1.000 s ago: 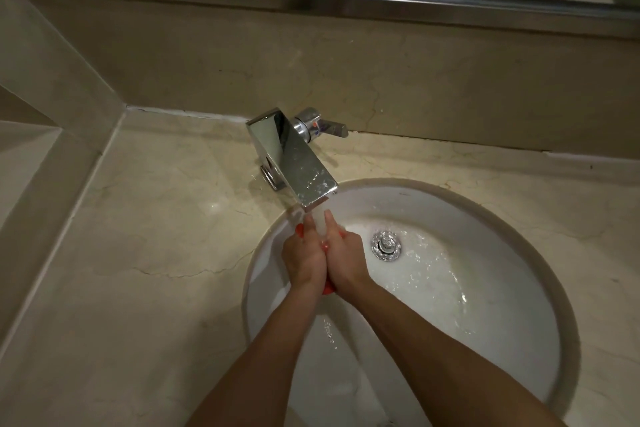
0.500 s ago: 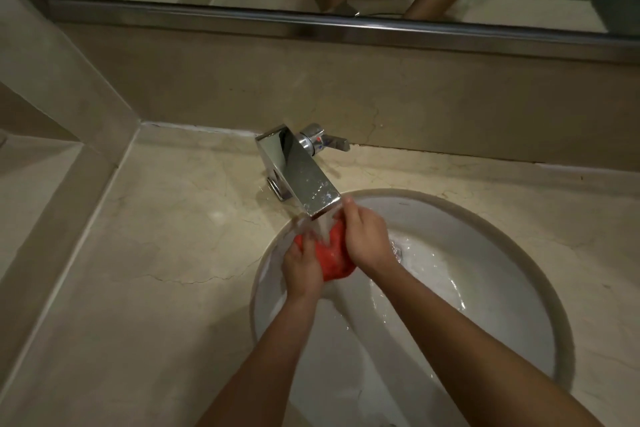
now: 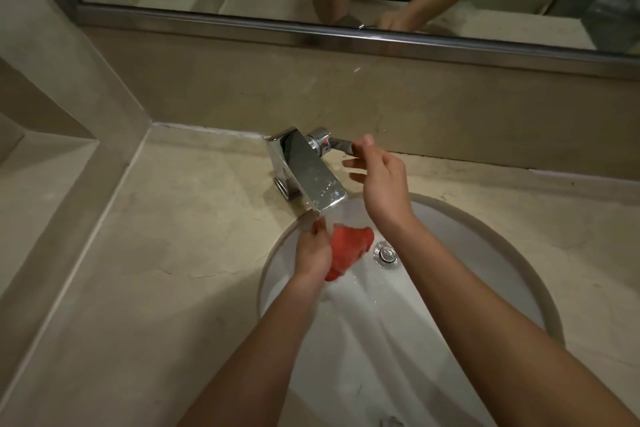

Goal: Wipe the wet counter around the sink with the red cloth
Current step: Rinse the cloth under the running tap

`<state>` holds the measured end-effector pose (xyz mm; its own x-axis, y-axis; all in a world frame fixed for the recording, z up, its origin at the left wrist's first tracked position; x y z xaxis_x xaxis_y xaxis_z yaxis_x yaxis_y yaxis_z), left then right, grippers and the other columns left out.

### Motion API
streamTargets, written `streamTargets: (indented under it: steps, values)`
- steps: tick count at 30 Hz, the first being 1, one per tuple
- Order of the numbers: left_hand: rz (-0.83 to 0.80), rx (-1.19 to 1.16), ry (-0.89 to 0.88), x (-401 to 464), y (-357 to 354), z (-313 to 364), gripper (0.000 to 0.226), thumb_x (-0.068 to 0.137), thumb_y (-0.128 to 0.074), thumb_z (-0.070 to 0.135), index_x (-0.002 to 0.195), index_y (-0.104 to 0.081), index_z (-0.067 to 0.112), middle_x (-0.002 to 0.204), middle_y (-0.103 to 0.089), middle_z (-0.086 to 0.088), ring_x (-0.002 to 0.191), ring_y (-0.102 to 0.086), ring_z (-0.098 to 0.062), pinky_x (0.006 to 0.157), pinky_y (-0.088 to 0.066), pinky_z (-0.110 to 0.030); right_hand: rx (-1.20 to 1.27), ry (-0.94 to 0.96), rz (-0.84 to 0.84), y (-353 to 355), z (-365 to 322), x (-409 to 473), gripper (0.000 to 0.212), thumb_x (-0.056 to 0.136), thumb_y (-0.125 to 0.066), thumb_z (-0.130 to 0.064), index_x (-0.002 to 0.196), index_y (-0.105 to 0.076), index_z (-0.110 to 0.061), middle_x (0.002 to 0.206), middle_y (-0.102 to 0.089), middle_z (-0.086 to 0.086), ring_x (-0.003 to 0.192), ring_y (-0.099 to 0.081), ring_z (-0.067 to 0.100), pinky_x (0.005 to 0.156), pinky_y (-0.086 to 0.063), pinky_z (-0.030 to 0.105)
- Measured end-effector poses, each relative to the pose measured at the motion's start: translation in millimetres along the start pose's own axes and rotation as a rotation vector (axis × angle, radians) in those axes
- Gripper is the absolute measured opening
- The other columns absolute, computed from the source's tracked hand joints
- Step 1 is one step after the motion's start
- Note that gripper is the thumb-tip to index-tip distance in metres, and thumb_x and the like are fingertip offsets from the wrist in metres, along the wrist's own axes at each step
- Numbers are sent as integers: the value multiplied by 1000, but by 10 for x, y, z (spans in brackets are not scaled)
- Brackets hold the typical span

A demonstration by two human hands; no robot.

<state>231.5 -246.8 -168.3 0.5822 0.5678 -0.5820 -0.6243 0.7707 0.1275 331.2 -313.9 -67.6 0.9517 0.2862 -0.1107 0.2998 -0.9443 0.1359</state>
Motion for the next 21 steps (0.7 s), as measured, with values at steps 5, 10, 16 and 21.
streamTargets:
  steps: [5,10,16,21]
  values:
    - [-5,-63,95,9,43,-21,47,101,-39,46,99,-67,8,90,-69,-11,83,-66,-29,74,-56,-39,55,-40,4,-39,21,-29,41,102,-42,-49,106,-73,-21,98,-74,-3,97,-70,21,81,-57,42]
    - [-72,-433,204,-33,59,-97,55,82,-60,57,103,-71,7,101,-72,-19,90,-70,-40,80,-57,-51,72,-21,-6,-65,46,-69,43,103,-41,-48,113,-72,-20,92,-73,-8,91,-70,21,85,-58,48]
    - [-152,-647,268,-143,167,-68,70,93,-37,69,106,-68,7,93,-70,-23,72,-70,-33,67,-50,-35,-32,-149,46,2,558,-230,54,107,-26,-48,88,-70,-22,93,-73,-2,93,-67,12,93,-51,35]
    - [-32,-616,211,-124,187,40,59,95,-40,64,108,-70,14,105,-74,-14,90,-72,-31,77,-58,-49,61,-543,4,-87,1101,-543,47,99,-40,-59,85,-69,-25,96,-75,4,99,-70,25,97,-53,45]
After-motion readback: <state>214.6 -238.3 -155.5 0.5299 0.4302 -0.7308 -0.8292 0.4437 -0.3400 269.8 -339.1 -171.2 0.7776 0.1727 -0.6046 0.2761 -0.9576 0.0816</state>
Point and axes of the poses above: each hand's wrist, its own x-axis towards the middle knuckle, its own y-axis out of the back of the hand, z = x × y, the point moved 2 cm from there along x, towards the middle knuckle
